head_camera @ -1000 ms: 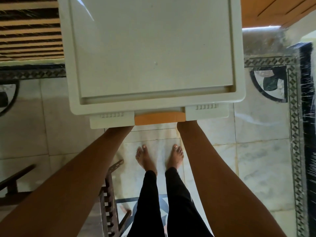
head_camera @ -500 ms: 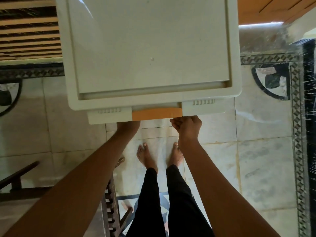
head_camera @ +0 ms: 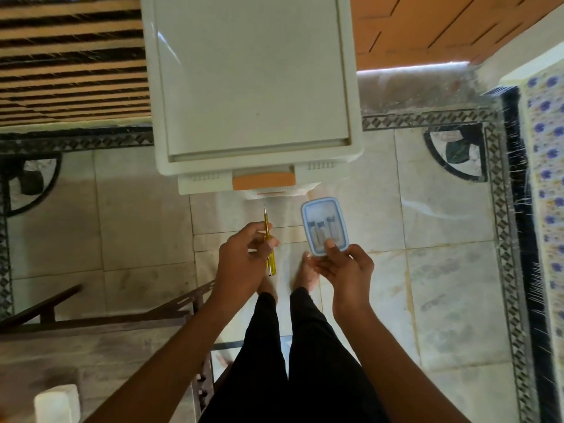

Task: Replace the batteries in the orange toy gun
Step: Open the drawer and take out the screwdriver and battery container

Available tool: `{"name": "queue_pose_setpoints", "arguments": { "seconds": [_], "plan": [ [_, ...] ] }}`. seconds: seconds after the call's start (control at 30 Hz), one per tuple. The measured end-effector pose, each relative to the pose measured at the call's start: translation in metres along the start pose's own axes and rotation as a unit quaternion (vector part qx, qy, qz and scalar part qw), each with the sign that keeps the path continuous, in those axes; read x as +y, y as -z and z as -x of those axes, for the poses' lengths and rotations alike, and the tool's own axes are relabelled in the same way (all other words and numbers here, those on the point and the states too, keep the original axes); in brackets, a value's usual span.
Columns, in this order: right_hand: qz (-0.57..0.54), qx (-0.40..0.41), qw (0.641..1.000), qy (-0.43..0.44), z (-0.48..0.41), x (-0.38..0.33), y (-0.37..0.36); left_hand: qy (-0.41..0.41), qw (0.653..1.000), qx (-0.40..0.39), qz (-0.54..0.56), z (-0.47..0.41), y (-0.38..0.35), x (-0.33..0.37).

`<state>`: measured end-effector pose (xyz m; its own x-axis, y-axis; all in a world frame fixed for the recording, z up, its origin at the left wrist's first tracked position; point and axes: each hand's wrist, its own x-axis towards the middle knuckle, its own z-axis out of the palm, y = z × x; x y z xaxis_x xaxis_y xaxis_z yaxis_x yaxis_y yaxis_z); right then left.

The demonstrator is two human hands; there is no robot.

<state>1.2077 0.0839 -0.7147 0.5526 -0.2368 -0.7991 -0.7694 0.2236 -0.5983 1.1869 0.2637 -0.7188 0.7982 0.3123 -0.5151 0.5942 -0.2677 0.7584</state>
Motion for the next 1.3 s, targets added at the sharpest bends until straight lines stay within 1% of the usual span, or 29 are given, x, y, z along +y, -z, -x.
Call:
{"name": "queue_pose_setpoints", "arguments": {
  "seconds": [0.13,0.23,0.47,0.57,0.67,0.73,0.93,1.0,1.03,1.1,1.17,1.23,1.3],
  "plan": [
    [0.002,0.002,0.999,0.034,0.033,-0.018,0.007,-0.031,0.999,0.035,-0.009,0.017,0.020,0.038],
    [-0.006,-0.006,0.998,0.069,0.048,-0.041,-0.001,-0.079,0.994,0.065,-0.027,0.015,0.036,0.070],
    [-0.065,-0.049,0.989,0.124,0.039,-0.102,-0.064,-0.163,0.965,0.178,-0.100,-0.046,0.069,0.135],
    [-0.086,-0.049,0.987,0.123,0.023,-0.123,-0.098,-0.138,0.965,0.182,-0.131,-0.086,0.077,0.149],
    [-0.083,-0.043,0.989,0.113,0.009,-0.135,-0.125,-0.055,0.973,0.158,-0.161,-0.123,0.079,0.146],
    [-0.068,-0.034,0.991,0.108,0.003,-0.138,-0.135,-0.014,0.970,0.155,-0.184,-0.136,0.079,0.143],
    [-0.037,0.001,0.993,0.110,0.000,-0.132,-0.138,-0.018,0.970,0.151,-0.190,-0.138,0.075,0.144],
    [-0.003,0.024,0.991,0.131,0.004,-0.125,-0.130,-0.017,0.970,0.155,-0.186,-0.136,0.074,0.144],
    [0.037,0.037,0.985,0.167,0.007,-0.118,-0.124,-0.019,0.971,0.159,-0.180,-0.134,0.075,0.145],
    [0.132,0.042,0.955,0.262,0.011,-0.098,-0.112,-0.029,0.972,0.166,-0.161,-0.129,0.078,0.142],
    [0.207,-0.005,0.912,0.353,0.009,-0.075,-0.100,-0.068,0.973,0.174,-0.135,-0.120,0.083,0.133],
    [0.307,-0.058,0.840,0.443,0.000,-0.055,-0.091,-0.131,0.965,0.189,-0.125,-0.108,0.088,0.119],
    [0.403,-0.085,0.763,0.499,-0.007,-0.045,-0.087,-0.179,0.953,0.193,-0.153,-0.094,0.093,0.102]
  ]
}}
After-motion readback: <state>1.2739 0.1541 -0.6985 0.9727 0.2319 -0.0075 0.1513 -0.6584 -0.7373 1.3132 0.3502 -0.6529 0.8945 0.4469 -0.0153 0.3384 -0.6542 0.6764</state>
